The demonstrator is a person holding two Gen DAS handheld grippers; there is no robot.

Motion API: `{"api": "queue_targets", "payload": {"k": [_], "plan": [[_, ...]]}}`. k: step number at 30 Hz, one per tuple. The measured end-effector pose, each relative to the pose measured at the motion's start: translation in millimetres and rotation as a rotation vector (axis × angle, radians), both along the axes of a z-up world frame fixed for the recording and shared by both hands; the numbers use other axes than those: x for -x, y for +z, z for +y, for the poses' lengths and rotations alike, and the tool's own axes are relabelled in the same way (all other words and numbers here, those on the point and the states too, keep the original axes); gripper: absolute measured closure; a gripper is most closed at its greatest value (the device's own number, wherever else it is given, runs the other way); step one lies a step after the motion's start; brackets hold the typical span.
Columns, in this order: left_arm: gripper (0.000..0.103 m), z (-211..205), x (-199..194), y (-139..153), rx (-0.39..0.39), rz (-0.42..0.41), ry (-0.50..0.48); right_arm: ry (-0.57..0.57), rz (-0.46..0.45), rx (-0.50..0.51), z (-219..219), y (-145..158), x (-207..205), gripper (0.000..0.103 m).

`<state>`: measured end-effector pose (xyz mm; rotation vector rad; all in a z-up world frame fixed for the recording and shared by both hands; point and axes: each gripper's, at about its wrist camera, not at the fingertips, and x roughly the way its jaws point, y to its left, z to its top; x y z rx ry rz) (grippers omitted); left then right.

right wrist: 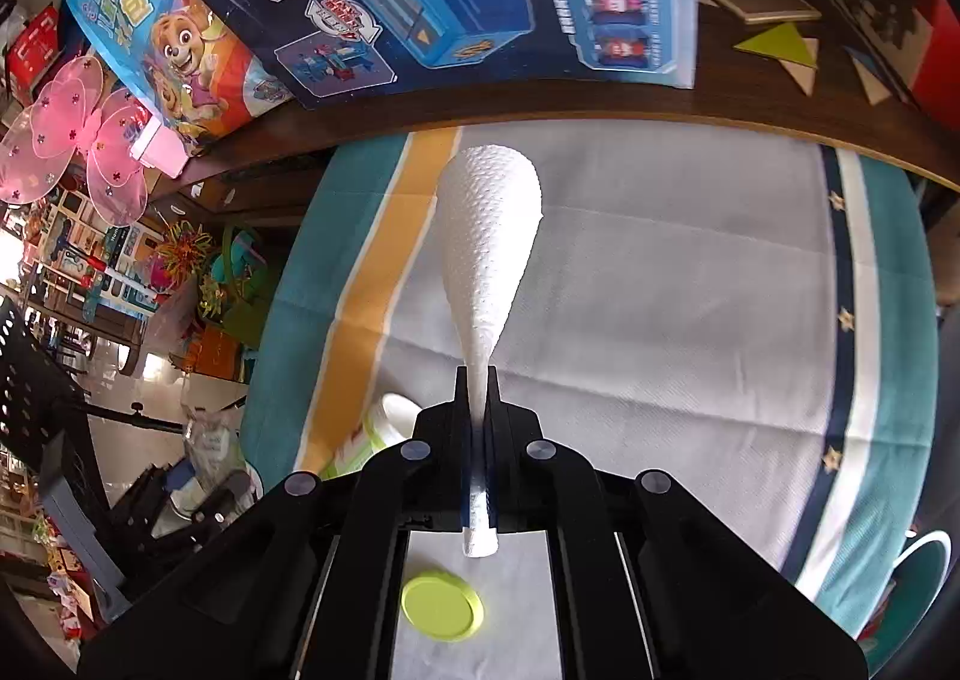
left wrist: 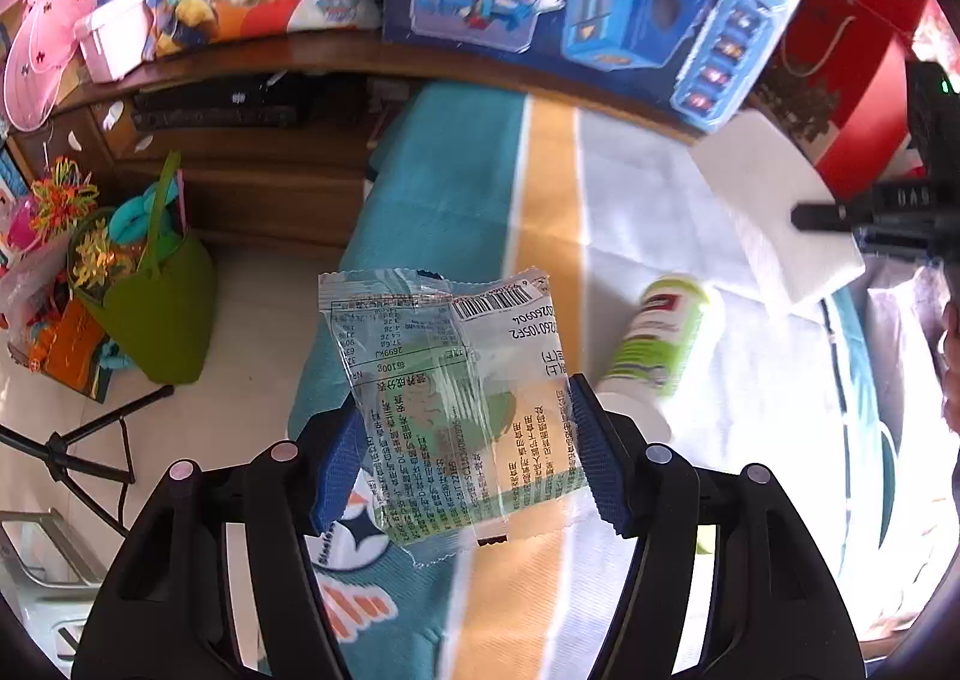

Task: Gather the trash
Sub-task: 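Carry towel and snack packet over the teal bin and open both tools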

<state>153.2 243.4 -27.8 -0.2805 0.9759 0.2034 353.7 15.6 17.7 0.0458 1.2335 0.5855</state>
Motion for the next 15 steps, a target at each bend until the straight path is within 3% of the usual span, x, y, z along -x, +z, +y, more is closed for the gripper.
{"api": "queue_targets", "payload": {"k": [6,15], "plan": [[0.039,-39.7,2.2,21.7,-0.008,-0.04,-0.071,-0.016,-0.001,0.028,-43.2,5.5,25.7,0.1],[0.039,-137.6,-10.6,33.5,-0.007,-0.054,-0.237,-0.11,0.008,0.001,-141.8,3.8,58.0,0.099]]}}
